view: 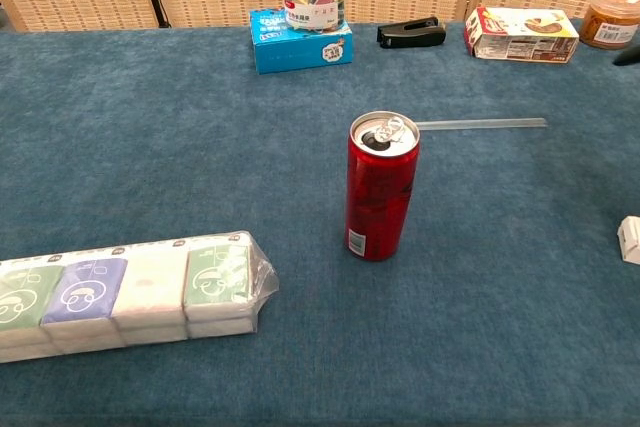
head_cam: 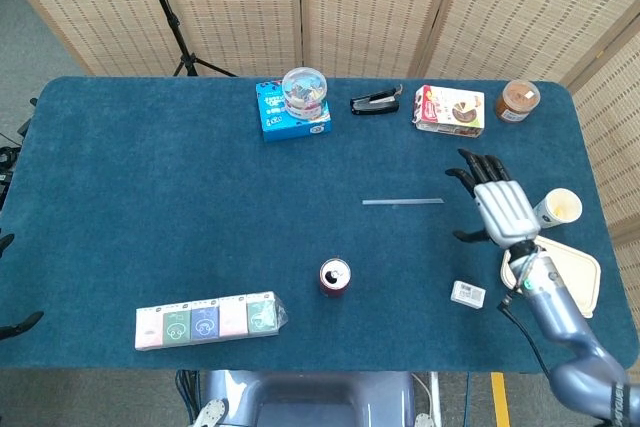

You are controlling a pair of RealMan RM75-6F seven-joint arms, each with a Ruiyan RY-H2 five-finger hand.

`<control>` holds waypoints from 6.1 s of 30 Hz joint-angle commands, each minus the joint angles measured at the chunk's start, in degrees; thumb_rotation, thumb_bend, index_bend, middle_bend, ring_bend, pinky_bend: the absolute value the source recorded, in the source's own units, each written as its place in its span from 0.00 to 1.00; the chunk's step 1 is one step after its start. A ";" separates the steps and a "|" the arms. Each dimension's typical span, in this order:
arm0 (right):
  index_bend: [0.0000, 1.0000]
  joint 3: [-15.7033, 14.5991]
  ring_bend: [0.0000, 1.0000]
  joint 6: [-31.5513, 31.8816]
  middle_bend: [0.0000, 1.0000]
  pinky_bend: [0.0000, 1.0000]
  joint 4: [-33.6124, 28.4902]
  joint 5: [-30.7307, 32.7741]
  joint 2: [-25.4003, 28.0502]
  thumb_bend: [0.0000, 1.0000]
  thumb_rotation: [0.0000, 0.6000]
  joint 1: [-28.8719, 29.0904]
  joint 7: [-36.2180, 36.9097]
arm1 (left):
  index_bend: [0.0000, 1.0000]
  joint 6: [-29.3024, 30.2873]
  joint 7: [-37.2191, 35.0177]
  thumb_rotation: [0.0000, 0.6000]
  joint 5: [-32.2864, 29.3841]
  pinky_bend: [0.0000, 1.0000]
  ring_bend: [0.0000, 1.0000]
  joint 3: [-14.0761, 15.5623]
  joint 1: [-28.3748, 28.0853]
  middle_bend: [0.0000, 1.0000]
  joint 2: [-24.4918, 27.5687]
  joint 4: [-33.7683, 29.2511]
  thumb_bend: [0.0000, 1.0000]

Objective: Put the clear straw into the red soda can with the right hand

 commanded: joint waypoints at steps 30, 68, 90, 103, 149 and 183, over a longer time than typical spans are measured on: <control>0.39 -0.57 0.00 -11.92 0.00 0.00 28.86 22.65 -27.86 0.00 1.00 22.71 -13.59 | 0.00 -3.25 -2.34 1.00 -5.22 0.00 0.00 -1.98 -1.09 0.00 1.12 -0.20 0.00; 0.50 -2.12 0.00 -17.86 0.00 0.00 44.04 18.98 -34.18 0.31 1.00 24.99 -6.93 | 0.00 -5.98 -2.06 1.00 -8.59 0.00 0.00 -3.13 -2.11 0.00 1.23 -0.28 0.00; 0.52 -2.82 0.00 -19.55 0.00 0.00 44.29 20.69 -34.10 0.32 1.00 25.17 -8.57 | 0.00 -5.90 -2.14 1.00 -8.25 0.00 0.00 -3.05 -2.03 0.00 1.25 -0.35 0.00; 0.52 -2.98 0.00 -21.04 0.00 0.00 44.88 23.10 -33.93 0.36 1.00 25.95 -9.86 | 0.00 -6.06 -2.15 1.00 -8.40 0.00 0.00 -3.08 -2.06 0.00 1.19 -0.45 0.00; 0.56 -2.86 0.00 -18.57 0.00 0.00 40.52 19.09 -30.64 0.50 1.00 24.21 -5.07 | 0.00 -6.46 -1.73 1.00 -8.10 0.00 0.00 -2.96 -2.27 0.00 1.18 -0.75 0.00; 0.56 8.06 0.00 -12.59 0.00 0.00 -15.59 2.25 7.09 0.54 1.00 4.58 41.98 | 0.00 -4.01 -7.60 1.00 -4.31 0.00 0.00 -1.83 -0.75 0.00 2.56 1.17 0.00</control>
